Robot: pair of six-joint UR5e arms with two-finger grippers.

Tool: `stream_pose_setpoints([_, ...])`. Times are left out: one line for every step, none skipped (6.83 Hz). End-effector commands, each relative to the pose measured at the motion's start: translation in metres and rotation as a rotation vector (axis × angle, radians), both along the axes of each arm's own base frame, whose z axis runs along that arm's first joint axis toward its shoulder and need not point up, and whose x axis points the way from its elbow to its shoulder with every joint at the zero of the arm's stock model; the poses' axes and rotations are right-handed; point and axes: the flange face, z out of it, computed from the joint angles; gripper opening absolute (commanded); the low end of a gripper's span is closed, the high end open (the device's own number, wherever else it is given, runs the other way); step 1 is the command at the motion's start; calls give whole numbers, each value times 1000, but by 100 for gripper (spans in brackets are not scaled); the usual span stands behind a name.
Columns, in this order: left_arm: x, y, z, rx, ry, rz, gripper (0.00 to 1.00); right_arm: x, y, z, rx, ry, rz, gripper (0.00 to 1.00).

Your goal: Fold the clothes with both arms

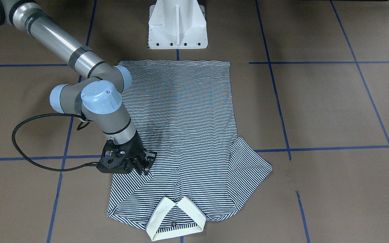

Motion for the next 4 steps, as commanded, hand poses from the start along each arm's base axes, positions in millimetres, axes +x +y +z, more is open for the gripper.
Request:
stream_pose_setpoints([8, -31, -29, -70, 47, -93, 100, 20, 0, -19, 26, -42, 2, 100])
stream_pose_setpoints([34, -59, -42, -86, 64, -75, 100, 49, 4, -10, 11, -76, -24, 100])
stream_pose_setpoints([76, -94, -65, -110, 79, -59, 100, 91, 6, 12, -8, -93, -39, 100])
stream_pose_setpoints([147, -135, -97, -155, 64, -79, 100, 134, 9, 32, 18, -94, -76, 100])
